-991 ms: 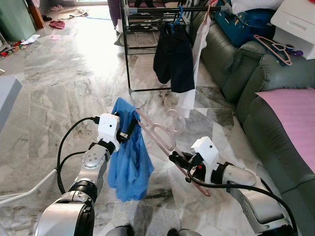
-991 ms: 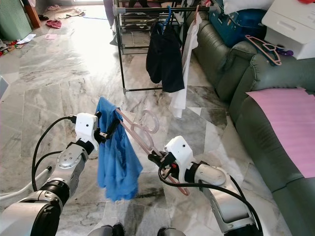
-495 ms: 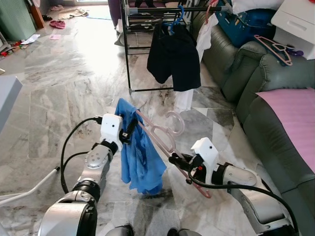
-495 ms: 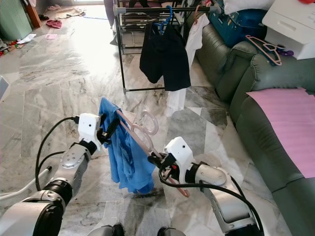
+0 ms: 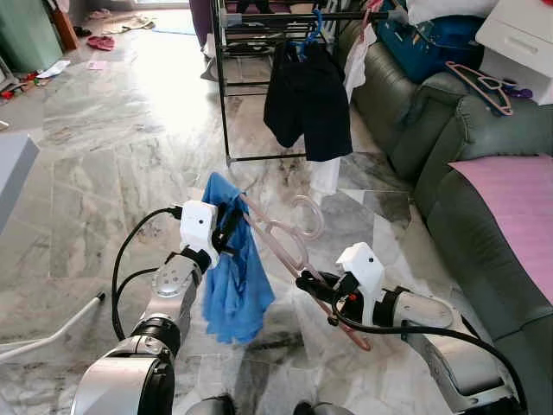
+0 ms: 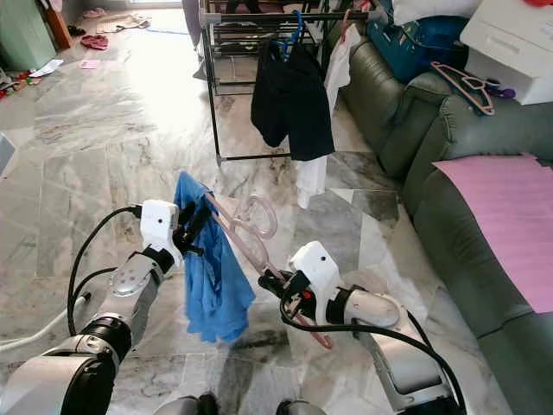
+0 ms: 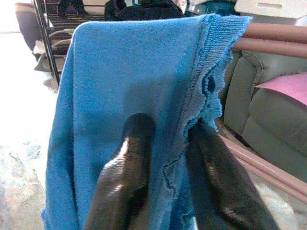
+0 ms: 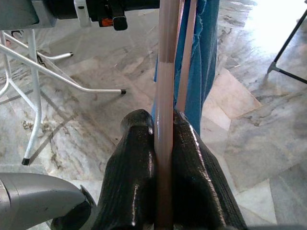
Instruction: Hang hanger
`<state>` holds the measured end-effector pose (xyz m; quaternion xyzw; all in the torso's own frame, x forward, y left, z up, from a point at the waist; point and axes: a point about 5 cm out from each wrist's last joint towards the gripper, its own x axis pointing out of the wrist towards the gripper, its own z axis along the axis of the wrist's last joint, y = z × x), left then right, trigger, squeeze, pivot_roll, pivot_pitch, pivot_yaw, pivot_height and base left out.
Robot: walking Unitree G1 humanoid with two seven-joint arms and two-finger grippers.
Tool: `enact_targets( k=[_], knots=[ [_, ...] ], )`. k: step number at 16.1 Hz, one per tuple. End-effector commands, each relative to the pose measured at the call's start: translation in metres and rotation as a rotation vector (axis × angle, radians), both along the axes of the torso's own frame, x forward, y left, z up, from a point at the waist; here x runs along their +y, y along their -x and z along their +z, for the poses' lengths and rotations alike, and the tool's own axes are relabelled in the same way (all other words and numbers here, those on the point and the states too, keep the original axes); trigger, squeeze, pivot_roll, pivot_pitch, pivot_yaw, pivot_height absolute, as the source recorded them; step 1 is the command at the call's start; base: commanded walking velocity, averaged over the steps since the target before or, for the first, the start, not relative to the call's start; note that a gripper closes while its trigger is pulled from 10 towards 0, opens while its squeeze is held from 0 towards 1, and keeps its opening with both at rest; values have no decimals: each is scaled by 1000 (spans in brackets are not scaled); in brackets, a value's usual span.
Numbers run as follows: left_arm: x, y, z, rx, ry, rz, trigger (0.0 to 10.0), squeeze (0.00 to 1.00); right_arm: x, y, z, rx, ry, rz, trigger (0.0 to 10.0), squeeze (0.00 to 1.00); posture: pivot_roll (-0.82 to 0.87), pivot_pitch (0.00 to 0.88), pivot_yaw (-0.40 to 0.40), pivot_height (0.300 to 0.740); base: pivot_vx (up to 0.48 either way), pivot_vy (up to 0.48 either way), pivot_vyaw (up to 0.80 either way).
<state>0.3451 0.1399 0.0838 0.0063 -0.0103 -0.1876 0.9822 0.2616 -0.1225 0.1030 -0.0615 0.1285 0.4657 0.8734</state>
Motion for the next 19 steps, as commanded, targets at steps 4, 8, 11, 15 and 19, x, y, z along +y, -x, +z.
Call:
enact_targets(
  k=[4, 8, 11, 15, 19],
  knots=[
    [2, -5, 10, -42, 15, 5, 0, 0, 8, 4, 2, -4, -12, 62, 10000, 0, -259, 99, -22, 740, 0, 0, 0],
    [9, -6, 14, -58, 33, 36, 0, 0, 7, 2, 1, -7, -13, 40, 10000, 0, -255, 99, -22, 740, 0, 0, 0],
    [12, -6, 17, -87, 49, 36, 0, 0, 5, -2, 0, -14, -11, 1, 10000, 0, -255, 100, -22, 740, 0, 0, 0],
    [17, 0, 17, -133, 65, 25, 0, 0, 2, -9, -1, -21, -16, -52, 10000, 0, -247, 107, -20, 740, 0, 0, 0],
    [14, 6, 18, -179, 83, -21, 0, 0, 0, -20, 1, -34, -22, -123, 10000, 0, -230, 112, -25, 740, 0, 0, 0]
  ],
)
